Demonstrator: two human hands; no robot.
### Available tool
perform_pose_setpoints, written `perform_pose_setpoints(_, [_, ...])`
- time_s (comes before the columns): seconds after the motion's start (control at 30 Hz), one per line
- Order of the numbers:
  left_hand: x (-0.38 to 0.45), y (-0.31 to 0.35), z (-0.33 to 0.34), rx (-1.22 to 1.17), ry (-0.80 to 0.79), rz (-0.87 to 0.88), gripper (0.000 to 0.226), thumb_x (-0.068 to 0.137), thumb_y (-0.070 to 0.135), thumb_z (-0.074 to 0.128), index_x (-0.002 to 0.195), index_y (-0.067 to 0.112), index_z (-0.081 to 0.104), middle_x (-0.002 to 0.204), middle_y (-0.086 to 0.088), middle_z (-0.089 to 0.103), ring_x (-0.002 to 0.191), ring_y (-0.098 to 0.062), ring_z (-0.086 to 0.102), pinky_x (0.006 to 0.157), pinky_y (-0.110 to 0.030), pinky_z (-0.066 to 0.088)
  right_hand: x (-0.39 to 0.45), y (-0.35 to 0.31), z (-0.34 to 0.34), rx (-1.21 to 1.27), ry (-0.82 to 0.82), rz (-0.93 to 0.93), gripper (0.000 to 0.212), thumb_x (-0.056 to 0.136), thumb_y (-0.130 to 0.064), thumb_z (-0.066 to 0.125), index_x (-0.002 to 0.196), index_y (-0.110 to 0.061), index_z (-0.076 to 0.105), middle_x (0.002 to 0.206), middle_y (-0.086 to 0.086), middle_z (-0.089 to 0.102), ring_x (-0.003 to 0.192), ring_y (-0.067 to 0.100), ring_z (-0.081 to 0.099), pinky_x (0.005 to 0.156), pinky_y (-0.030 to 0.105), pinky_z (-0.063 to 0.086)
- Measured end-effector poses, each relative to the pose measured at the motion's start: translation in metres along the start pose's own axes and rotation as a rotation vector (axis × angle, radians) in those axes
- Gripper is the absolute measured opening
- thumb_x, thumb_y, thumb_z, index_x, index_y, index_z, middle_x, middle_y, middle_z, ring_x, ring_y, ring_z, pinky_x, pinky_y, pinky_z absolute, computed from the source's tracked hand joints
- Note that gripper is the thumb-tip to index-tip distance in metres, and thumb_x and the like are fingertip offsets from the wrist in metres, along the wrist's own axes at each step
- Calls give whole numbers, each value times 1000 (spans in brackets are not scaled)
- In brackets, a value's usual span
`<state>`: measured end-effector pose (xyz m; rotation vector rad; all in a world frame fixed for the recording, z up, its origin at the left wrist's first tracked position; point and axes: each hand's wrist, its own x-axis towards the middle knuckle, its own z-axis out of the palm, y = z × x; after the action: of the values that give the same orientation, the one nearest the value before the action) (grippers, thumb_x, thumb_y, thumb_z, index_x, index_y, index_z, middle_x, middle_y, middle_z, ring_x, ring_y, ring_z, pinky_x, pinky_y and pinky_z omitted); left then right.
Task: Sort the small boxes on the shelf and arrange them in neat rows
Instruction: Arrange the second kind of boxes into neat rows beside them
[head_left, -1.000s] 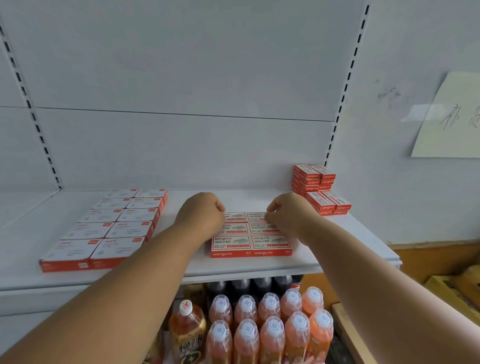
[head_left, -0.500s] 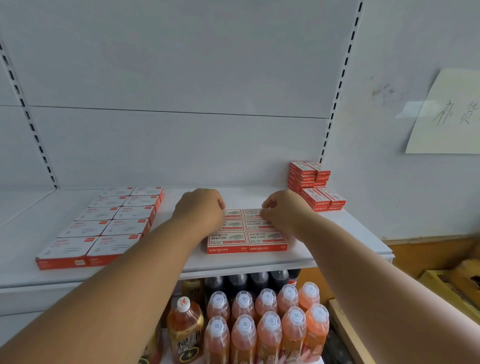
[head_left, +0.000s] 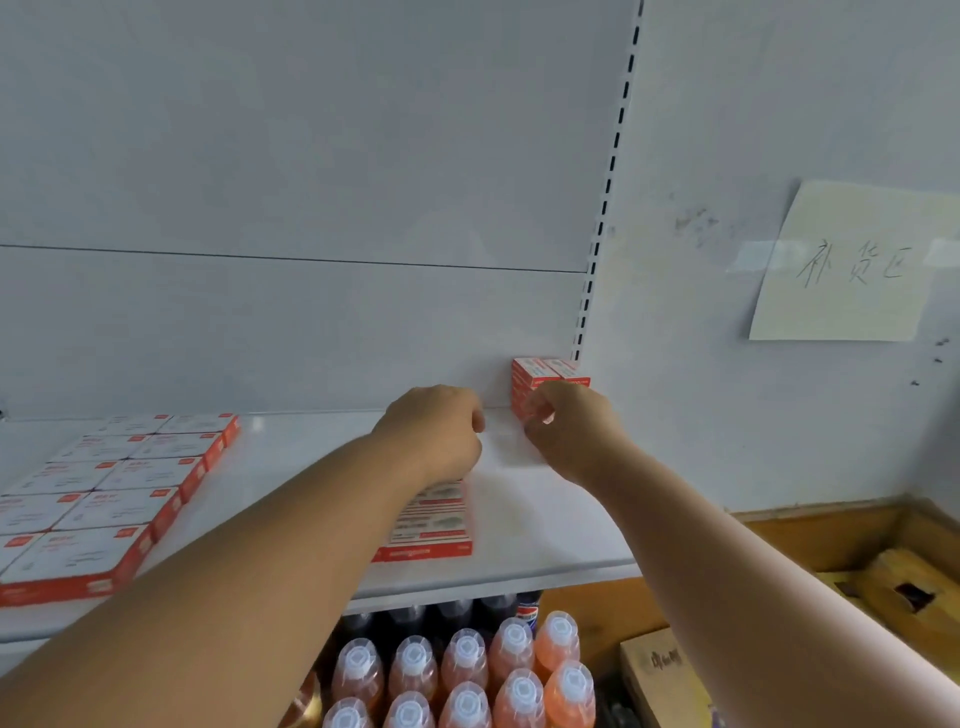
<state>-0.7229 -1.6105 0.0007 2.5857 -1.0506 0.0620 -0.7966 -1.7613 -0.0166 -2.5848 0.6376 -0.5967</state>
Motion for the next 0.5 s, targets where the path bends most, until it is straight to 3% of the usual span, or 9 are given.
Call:
perform_pose_setpoints(0.07, [12, 20, 5, -9, -13, 18, 31, 89, 15, 52, 115, 26, 65, 120, 1, 64, 110, -23, 58, 95, -34, 49, 8, 21, -8, 5, 7, 21, 14, 84, -18, 62, 96, -21, 68, 102, 1, 67, 97, 24, 60, 80, 30, 48])
perform_pose_setpoints(0.17, [34, 45, 19, 11, -37, 4, 21, 93, 24, 54, 109, 21, 68, 115, -3, 67, 105, -25, 61, 86, -30, 49, 20, 49, -19, -16, -28, 50, 21, 85, -25, 65, 105, -21, 67, 108, 3, 64, 98, 23, 60, 77, 27, 44])
perform_pose_setpoints(0.23, [50, 58, 28, 41, -54, -38, 32, 97, 39, 50, 107, 14, 68, 110, -9, 68, 99, -27, 62, 76, -29, 44, 26, 63, -25, -46, -80, 79, 27, 86, -32, 65, 111, -20, 64, 110, 4, 63, 98, 23, 60, 75, 26, 43])
perform_pose_setpoints(0.33, [67, 75, 41, 67, -106, -136, 58, 100, 54, 36, 110, 6, 66, 109, -14, 67, 100, -30, 61, 75, -31, 40, 30, 77, -32, -62, -169, 82, 35, 90, -39, 60, 117, -16, 61, 112, 5, 65, 101, 25, 62, 77, 28, 47])
perform_pose_setpoints(0.43, [76, 85, 50, 108, -177, -210, 47, 97, 52, 44, 109, 11, 66, 90, -6, 61, 90, -25, 58, 74, -28, 41, 34, 86, -40, 15, -277, 96, 38, 91, -37, 61, 119, -11, 59, 112, 7, 65, 100, 26, 63, 84, 33, 52])
perform_pose_setpoints(0.5, [80, 88, 52, 135, -184, -257, 36, 94, 48, 52, 95, 14, 64, 75, 0, 53, 82, -23, 56, 71, -28, 41, 38, 91, -43, 92, -303, 109, 35, 90, -28, 62, 118, -7, 59, 109, 9, 66, 96, 26, 65, 82, 37, 55])
